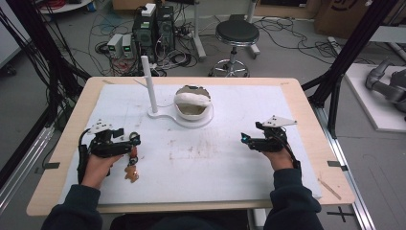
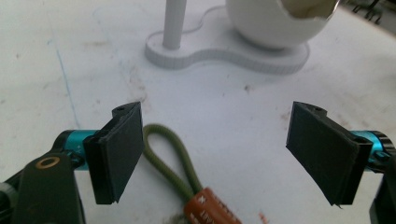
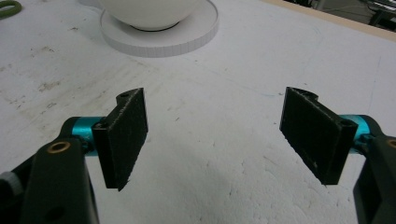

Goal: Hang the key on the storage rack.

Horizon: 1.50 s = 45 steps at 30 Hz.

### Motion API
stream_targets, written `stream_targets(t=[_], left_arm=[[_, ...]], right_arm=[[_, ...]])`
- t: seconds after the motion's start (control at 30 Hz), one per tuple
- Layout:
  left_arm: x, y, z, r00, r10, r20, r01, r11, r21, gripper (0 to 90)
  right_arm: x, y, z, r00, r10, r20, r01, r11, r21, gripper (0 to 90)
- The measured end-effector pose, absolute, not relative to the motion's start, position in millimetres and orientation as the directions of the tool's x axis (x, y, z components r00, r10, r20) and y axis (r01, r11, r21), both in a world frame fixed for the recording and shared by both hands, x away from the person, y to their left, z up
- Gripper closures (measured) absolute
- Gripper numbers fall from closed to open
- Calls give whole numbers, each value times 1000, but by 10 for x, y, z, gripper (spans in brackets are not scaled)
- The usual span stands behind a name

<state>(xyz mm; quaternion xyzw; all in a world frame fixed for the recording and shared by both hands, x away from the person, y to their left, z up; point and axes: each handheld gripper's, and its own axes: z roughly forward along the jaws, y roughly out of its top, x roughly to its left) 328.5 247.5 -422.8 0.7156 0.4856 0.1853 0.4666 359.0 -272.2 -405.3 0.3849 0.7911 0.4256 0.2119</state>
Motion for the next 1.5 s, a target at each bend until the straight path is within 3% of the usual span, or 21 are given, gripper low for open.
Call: stream_targets(t=[0.17, 0.5, 0.6, 0.7, 0.8, 0.93, 1.03, 1.07, 1.13, 1.2, 1.37, 1.5], left_arm=[[3248, 2410, -4253, 469, 871, -146, 598, -191, 778, 355], [3250, 2377, -4378, 436, 895, -93, 660, -249, 708, 403], [3260, 2334, -4397, 446, 892, -67, 660, -278, 698, 456], [3277, 2309, -4379, 495, 867, -60, 644, -320, 695, 668], [3303, 2304, -4383, 525, 849, -62, 628, -336, 702, 722], [3309, 2297, -4390, 528, 847, -56, 625, -343, 701, 714], [3290, 2244, -4420, 534, 843, -71, 619, -332, 712, 542], [3278, 2223, -4421, 532, 845, -42, 611, -350, 710, 536], [3280, 2208, -4411, 536, 844, -13, 604, -372, 705, 584], [3294, 2224, -4407, 532, 847, -25, 608, -360, 708, 729], [3304, 2183, -4383, 523, 853, -2, 604, -369, 706, 748], [3313, 2231, -4311, 506, 858, -91, 591, -268, 761, 748]], right_arm=[[3613, -2726, -4064, -621, 784, -4, 425, 341, 839, 248], [3623, -2698, -4073, -639, 769, 5, 418, 341, 842, 251], [3621, -2692, -4074, -640, 769, 4, 419, 345, 840, 253], [3617, -2695, -4073, -639, 769, 2, 420, 346, 839, 253], [3612, -2695, -4070, -637, 771, 4, 419, 342, 841, 255], [3610, -2694, -4070, -637, 771, 3, 421, 345, 839, 255], [3613, -2693, -4073, -639, 769, 2, 420, 347, 838, 255], [3614, -2693, -4073, -639, 769, 2, 421, 347, 838, 256], [3614, -2688, -4074, -639, 770, 4, 423, 347, 837, 256], [3616, -2680, -4077, -639, 769, 3, 422, 348, 837, 256], [3615, -2677, -4073, -643, 766, -2, 417, 351, 838, 256], [3612, -2696, -4069, -638, 770, 3, 420, 344, 840, 256]])
